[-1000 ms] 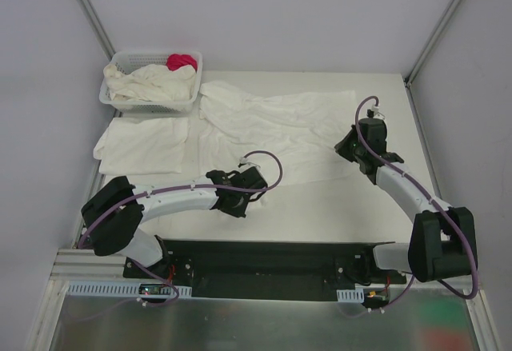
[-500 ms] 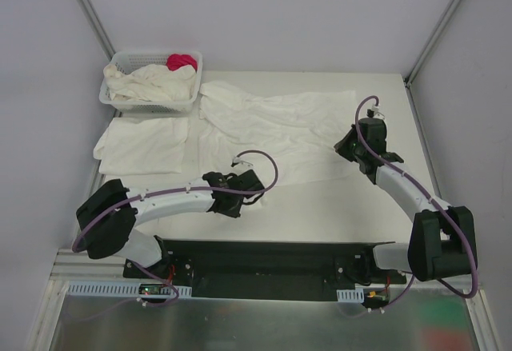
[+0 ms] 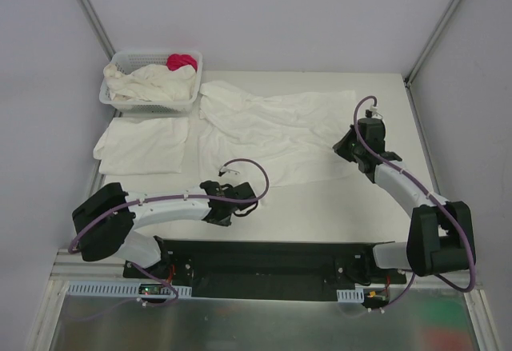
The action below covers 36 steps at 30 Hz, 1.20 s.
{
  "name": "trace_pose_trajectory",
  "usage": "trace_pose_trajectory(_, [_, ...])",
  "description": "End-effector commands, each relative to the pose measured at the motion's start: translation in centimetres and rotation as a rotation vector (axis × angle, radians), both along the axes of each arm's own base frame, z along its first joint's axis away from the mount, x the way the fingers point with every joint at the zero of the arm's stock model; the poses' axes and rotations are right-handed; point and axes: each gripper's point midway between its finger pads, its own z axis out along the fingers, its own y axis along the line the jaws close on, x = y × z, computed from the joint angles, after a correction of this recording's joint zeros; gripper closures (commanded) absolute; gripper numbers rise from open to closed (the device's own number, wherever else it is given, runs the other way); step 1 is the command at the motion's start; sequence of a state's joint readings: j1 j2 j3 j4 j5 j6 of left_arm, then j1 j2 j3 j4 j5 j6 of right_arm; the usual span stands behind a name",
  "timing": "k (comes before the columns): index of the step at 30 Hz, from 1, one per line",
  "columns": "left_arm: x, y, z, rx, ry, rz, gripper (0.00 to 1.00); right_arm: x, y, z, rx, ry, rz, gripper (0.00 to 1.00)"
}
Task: Fold and stack the t-shirts
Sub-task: Flatten out the tshirt
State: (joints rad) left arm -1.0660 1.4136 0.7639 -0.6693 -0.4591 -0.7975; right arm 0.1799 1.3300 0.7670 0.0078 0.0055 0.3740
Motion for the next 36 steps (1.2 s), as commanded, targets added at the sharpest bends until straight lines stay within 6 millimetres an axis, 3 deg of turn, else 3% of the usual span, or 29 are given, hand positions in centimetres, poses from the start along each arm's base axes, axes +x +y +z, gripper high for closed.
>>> trace_pose_trajectory(1, [0.4,-0.2,1.0,0.017,-0.033,0.008,0.69,1.4,0.7,2.0,0.04,-0.058,0.015,0.94])
trace_pose_trajectory(12, [0.4,-2.3,1.8,0.001,-0.055,-0.05,0.69,1.3,0.5,2.2,0.037,-0.066,0.013,0.94])
trace_pose_trajectory(22, [0.2,-2.3,1.0,0.042,-0.052,-0.053,0.69,1.3,0.7,2.1,0.043,-0.065,0.022,0.94])
trace_pose_trajectory(36, [2.4,-3.6,1.1,0.122,-0.112,-0.089,0.71,0.8,0.2,2.3,0.03,-0.08,0.011,0.95])
